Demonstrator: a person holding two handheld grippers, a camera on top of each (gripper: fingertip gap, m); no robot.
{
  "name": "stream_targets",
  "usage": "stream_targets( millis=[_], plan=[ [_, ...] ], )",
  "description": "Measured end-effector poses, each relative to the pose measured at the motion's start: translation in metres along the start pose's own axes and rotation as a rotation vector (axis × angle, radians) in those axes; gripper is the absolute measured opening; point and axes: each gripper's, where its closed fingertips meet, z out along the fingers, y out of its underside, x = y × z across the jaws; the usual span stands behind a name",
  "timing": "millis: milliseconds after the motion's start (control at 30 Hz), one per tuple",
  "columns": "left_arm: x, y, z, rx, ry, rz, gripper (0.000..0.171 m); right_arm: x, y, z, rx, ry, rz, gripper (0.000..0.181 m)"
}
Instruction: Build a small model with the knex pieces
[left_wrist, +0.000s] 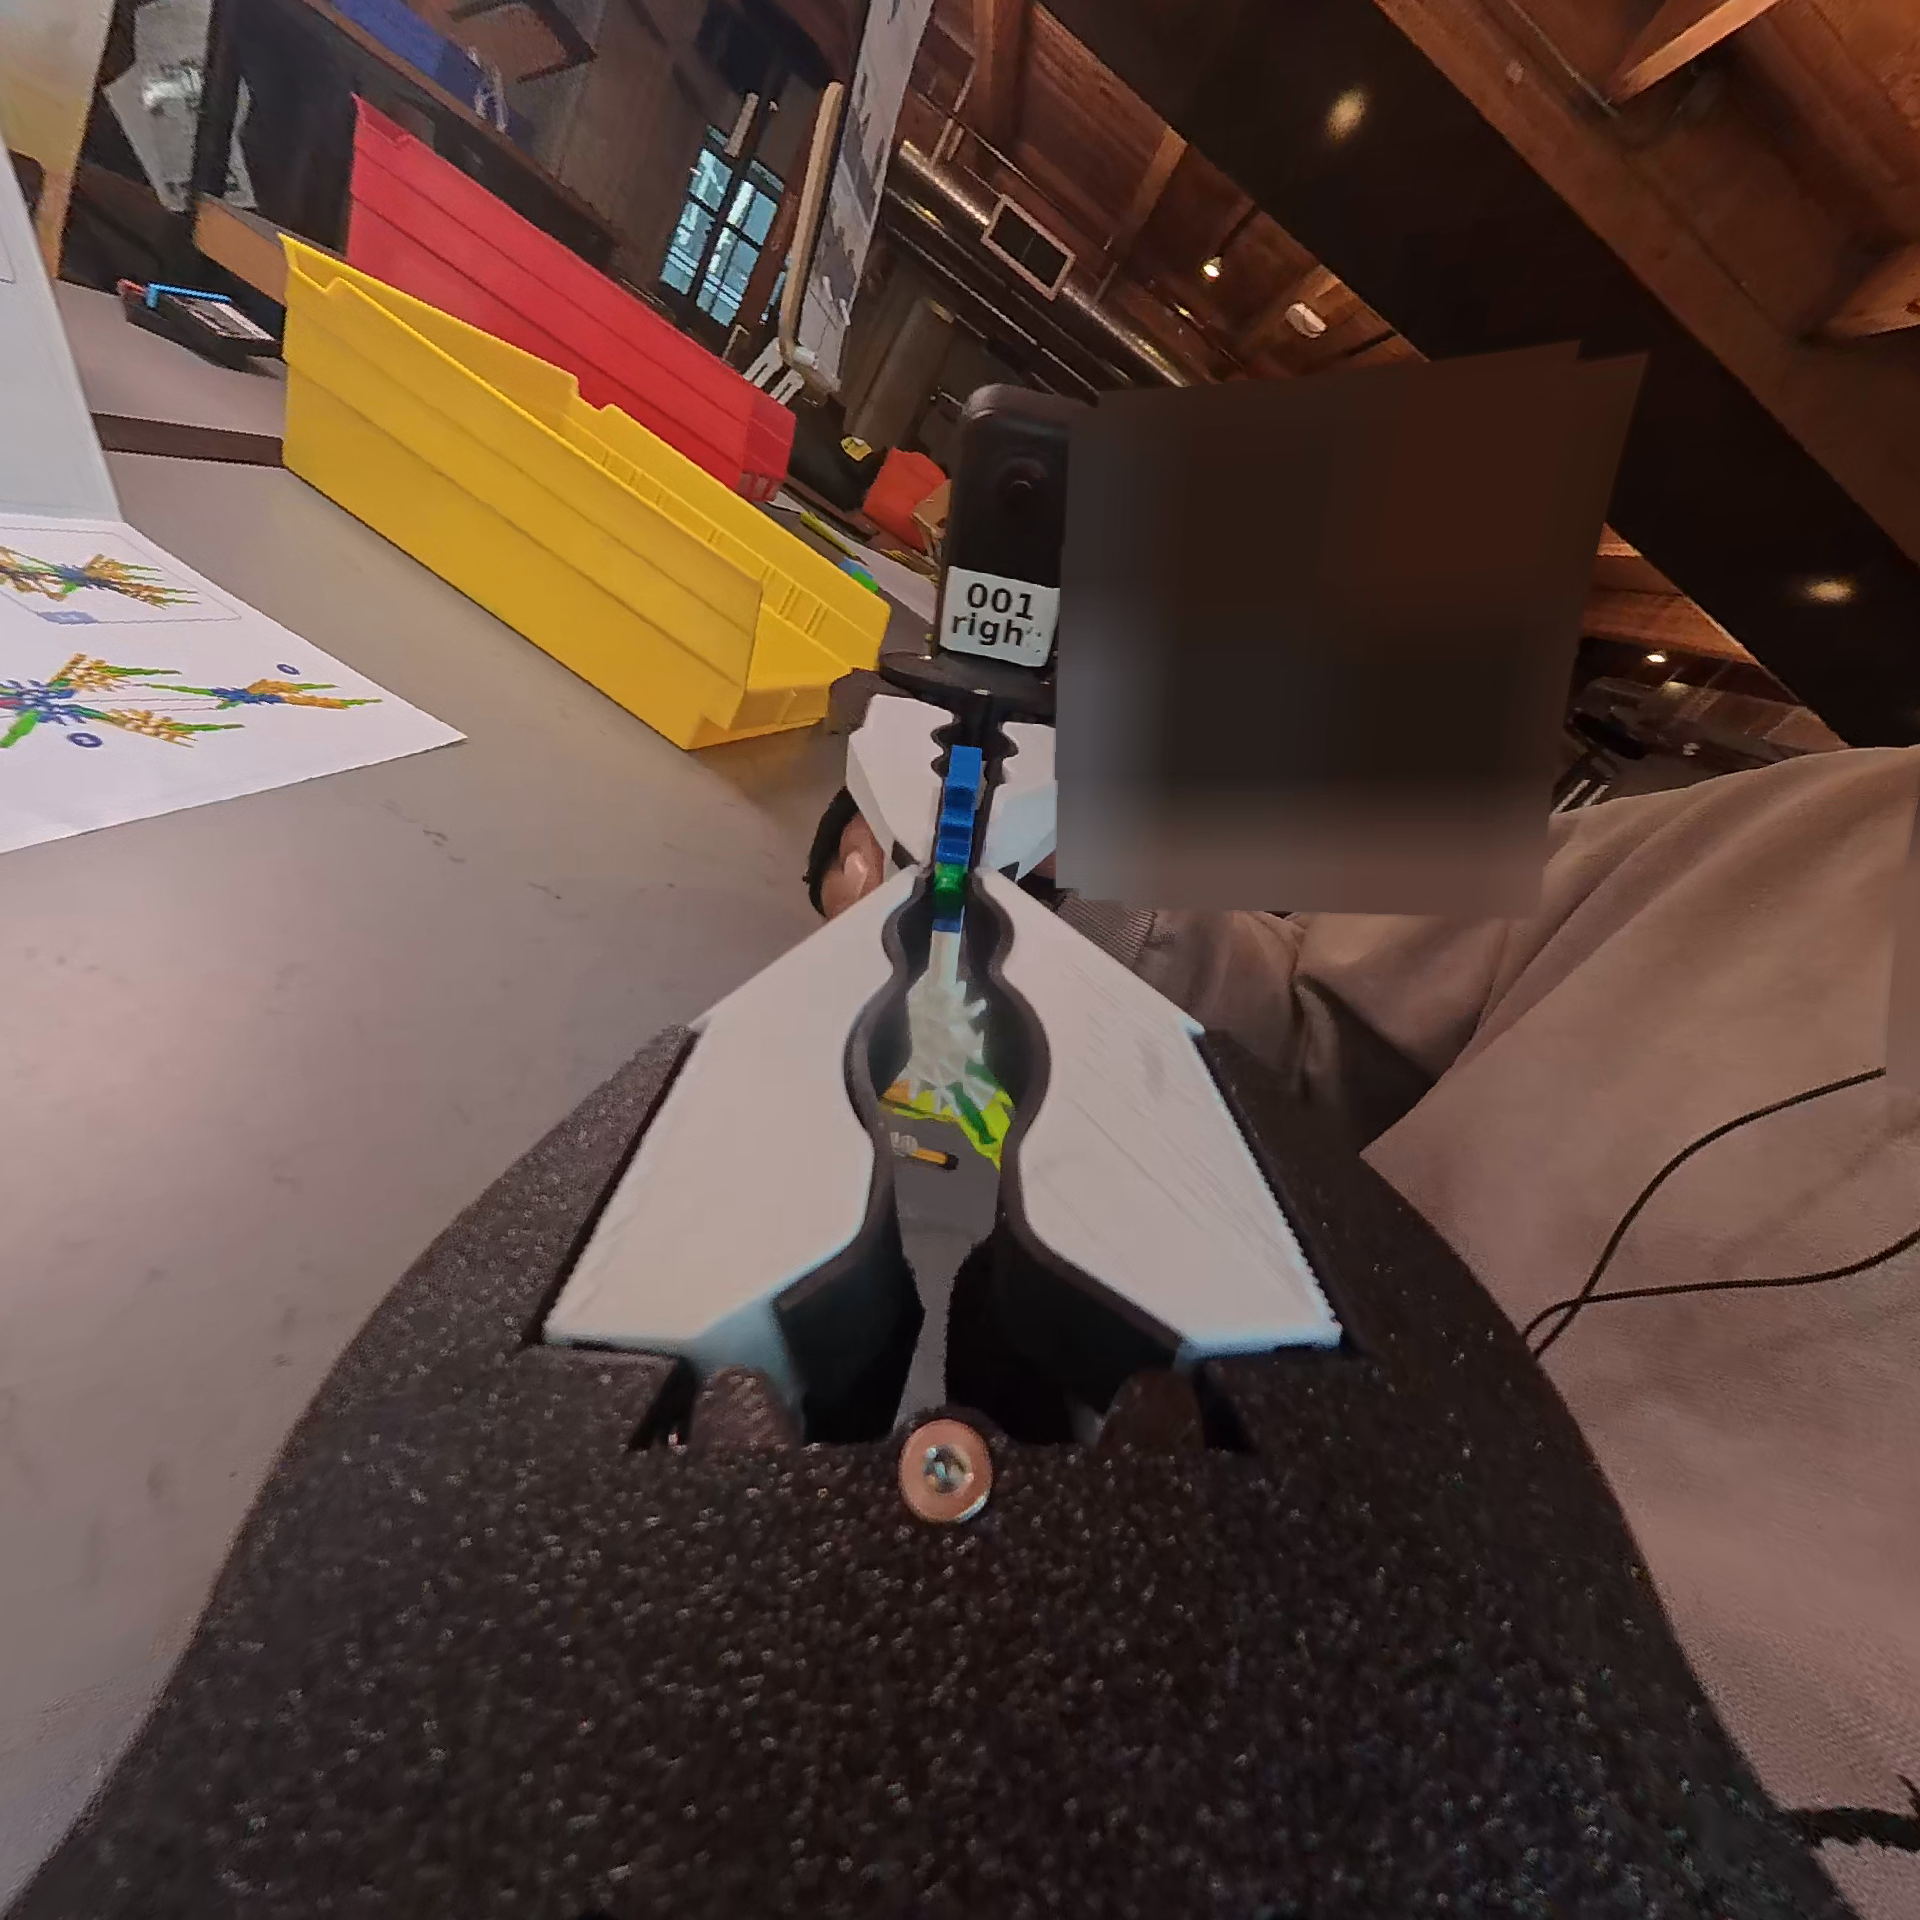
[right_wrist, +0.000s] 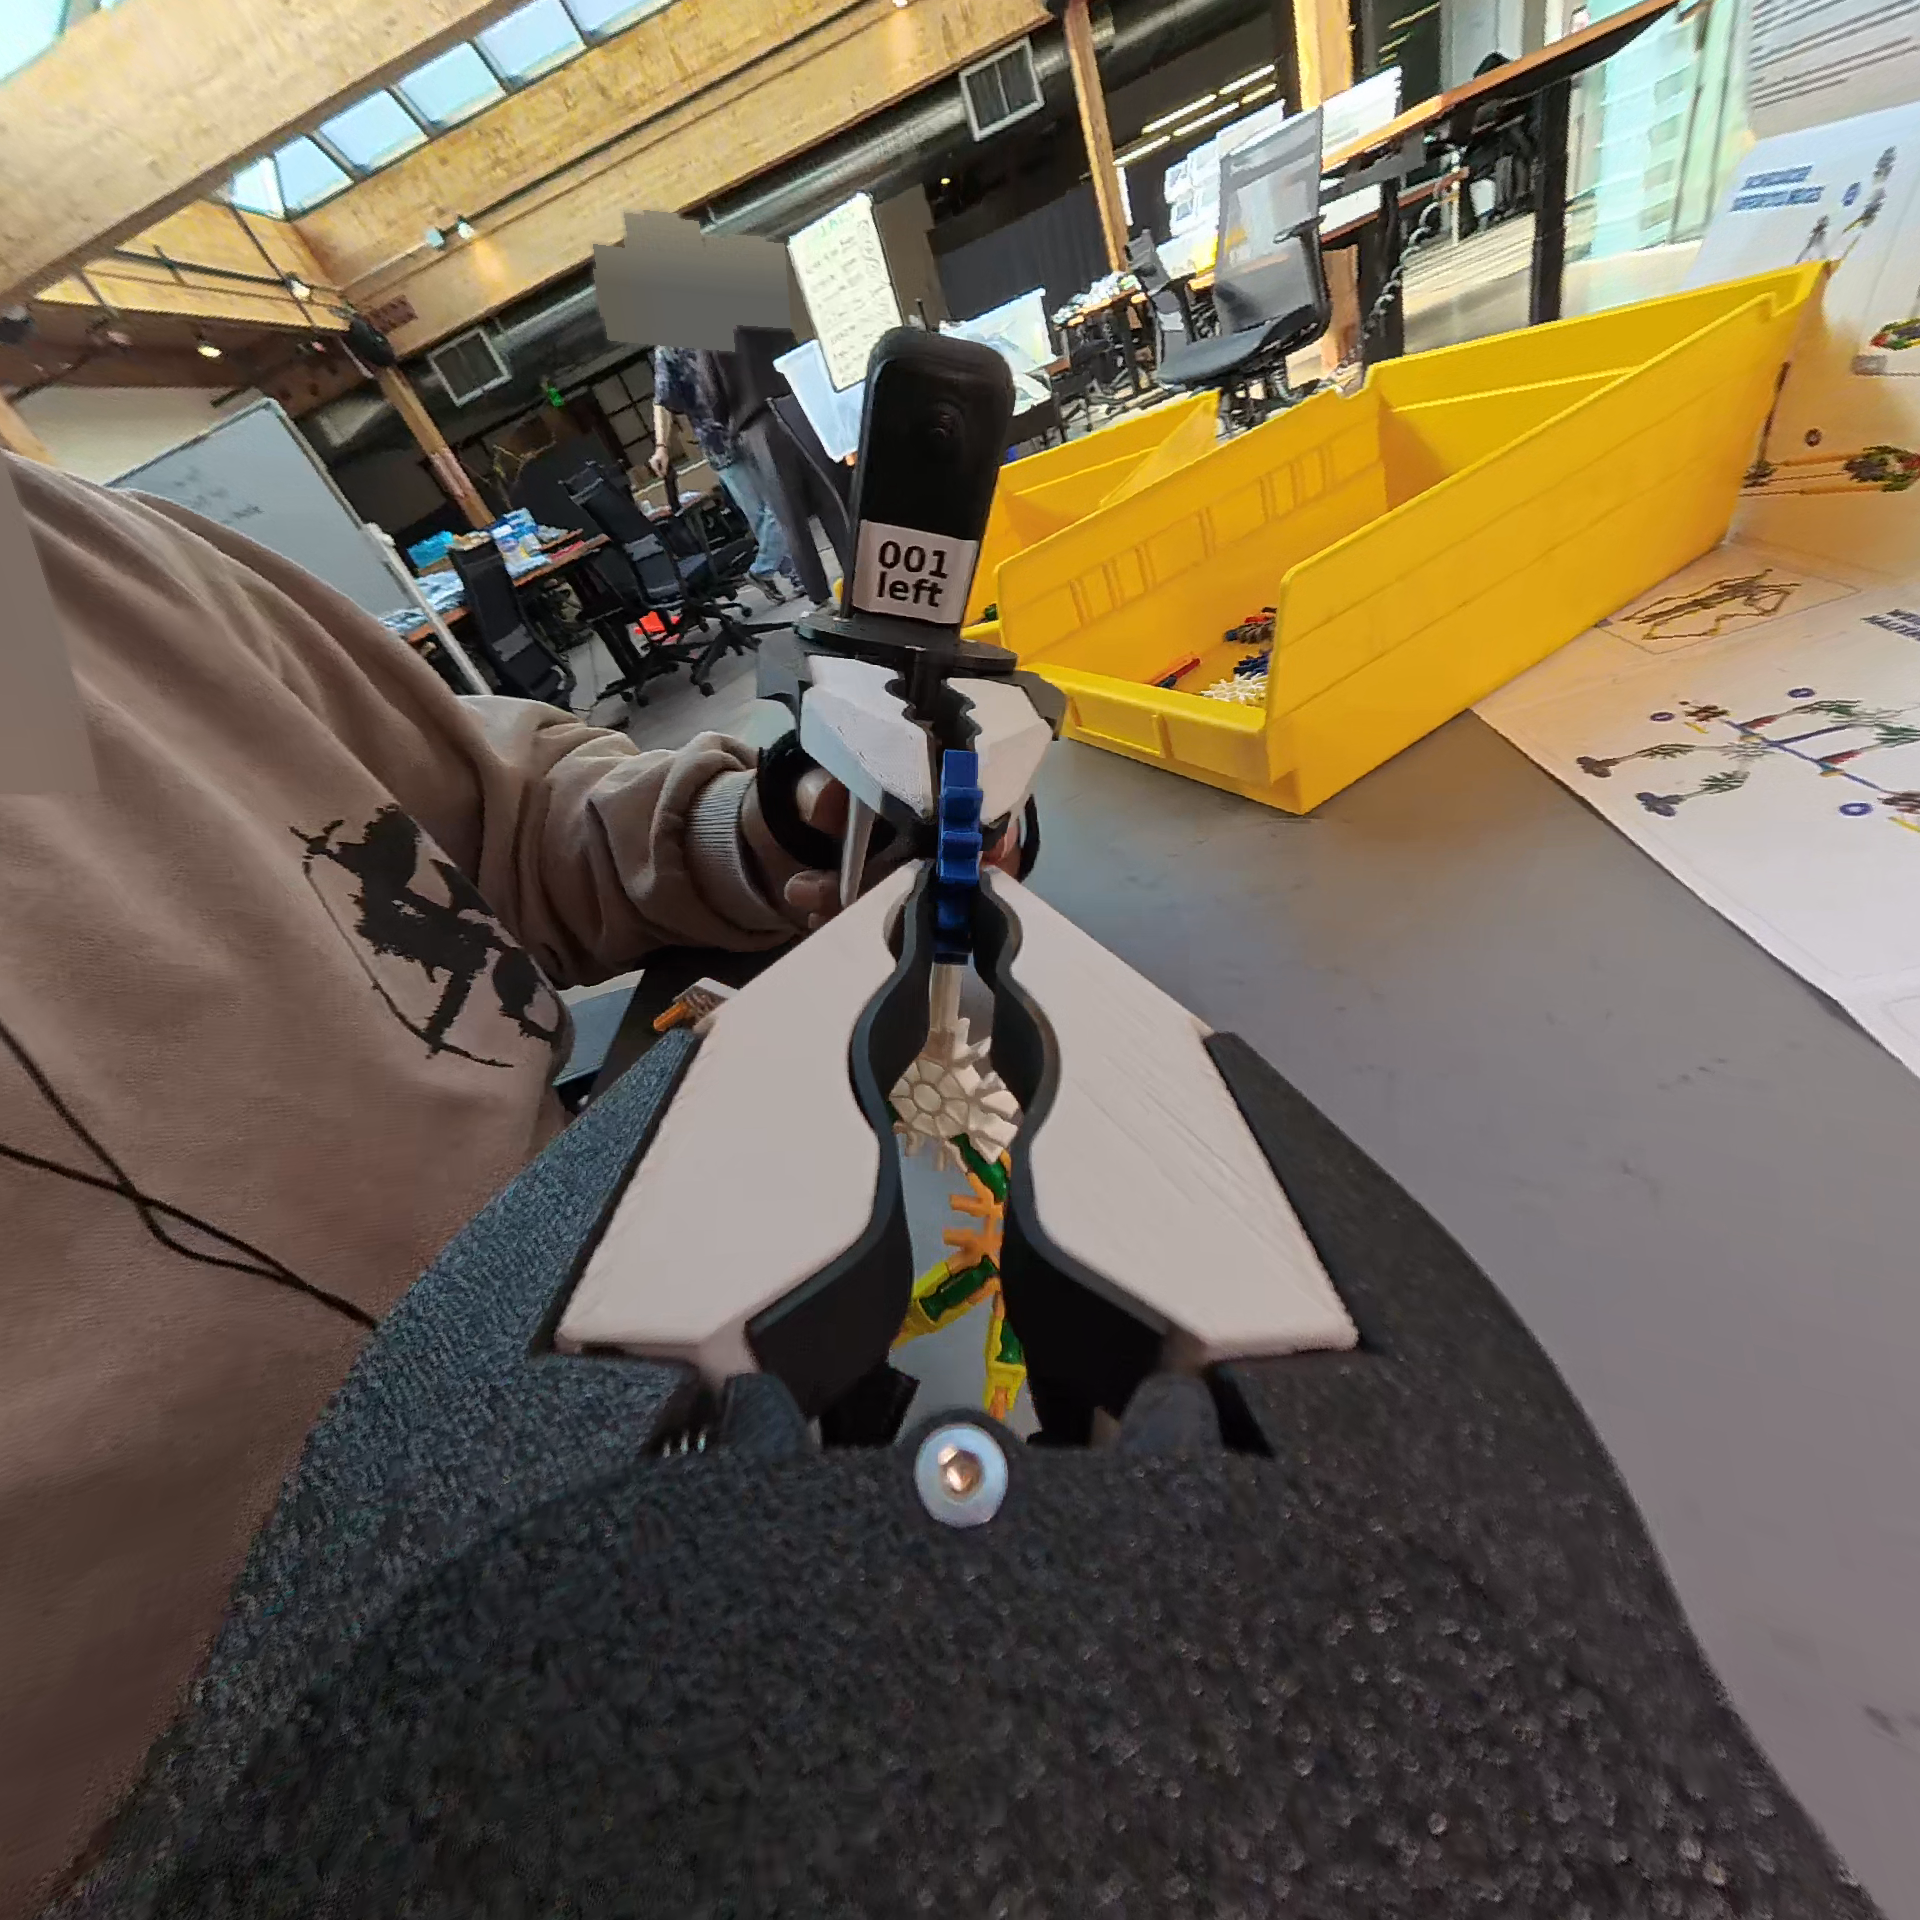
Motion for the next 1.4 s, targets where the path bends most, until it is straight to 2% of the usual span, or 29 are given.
stream_targets(
  millis=[133, 333, 433, 567, 667, 700, 800, 867, 900, 967, 1033, 1067, 1100, 1200, 1267, 1400],
  plan=[
    [-0.014, -0.012, 0.0, 0.033, -0.185, 0.156, 0.005, 0.015, -0.009, 0.002, 0.029, 0.174, -0.115, 0.004],
    [-0.017, -0.033, 0.01, -0.04, -0.527, 0.639, 0.007, 0.025, -0.028, -0.007, 0.056, 0.462, -0.368, 0.003],
    [-0.017, -0.039, 0.017, -0.068, -0.633, 0.799, 0.004, 0.029, -0.035, -0.013, 0.064, 0.601, -0.474, 0.003],
    [-0.025, -0.041, 0.023, -0.053, -0.651, 0.751, 0.004, 0.037, -0.035, -0.019, 0.026, 0.724, -0.49, 0.003],
    [-0.029, -0.038, 0.022, -0.083, -0.701, 0.805, 0.004, 0.041, -0.033, -0.019, 0.014, 0.734, -0.451, 0.003],
    [-0.029, -0.039, 0.022, -0.104, -0.732, 0.873, 0.004, 0.041, -0.033, -0.018, 0.033, 0.715, -0.411, 0.003],
    [-0.03, -0.041, 0.022, -0.2, -0.856, 1.211, 0.005, 0.042, -0.034, -0.017, 0.1, 0.645, -0.228, 0.005],
    [-0.033, -0.041, 0.022, -0.224, -0.88, 1.269, 0.005, 0.045, -0.032, -0.015, 0.112, 0.628, -0.173, 0.004],
    [-0.035, -0.04, 0.021, -0.233, -0.887, 1.28, 0.005, 0.048, -0.031, -0.014, 0.106, 0.64, -0.178, 0.004],
    [-0.03, -0.025, 0.032, -0.249, -0.777, 1.245, 0.004, 0.067, -0.038, -0.024, 0.119, 0.736, -0.19, 0.003],
    [-0.026, -0.013, 0.042, -0.272, -0.738, 1.265, 0.004, 0.079, -0.044, -0.03, 0.125, 0.737, -0.18, 0.003],
    [-0.027, -0.018, 0.04, -0.253, -0.738, 1.228, 0.004, 0.075, -0.047, -0.03, 0.128, 0.725, -0.217, 0.003],
    [-0.033, -0.026, 0.033, -0.237, -0.737, 1.127, 0.004, 0.071, -0.047, -0.029, 0.124, 0.71, -0.235, 0.003],
    [-0.051, -0.059, -0.006, -0.119, -0.707, 0.817, 0.005, 0.063, -0.043, -0.035, 0.12, 0.669, -0.238, 0.004],
    [-0.058, -0.084, -0.042, -0.049, -0.753, 0.745, 0.005, 0.061, -0.042, -0.041, 0.116, 0.642, -0.248, 0.004],
    [-0.077, -0.12, -0.121, 0.007, -0.909, 0.65, 0.005, 0.057, -0.046, -0.045, 0.151, 0.56, -0.225, 0.004]
  ],
)
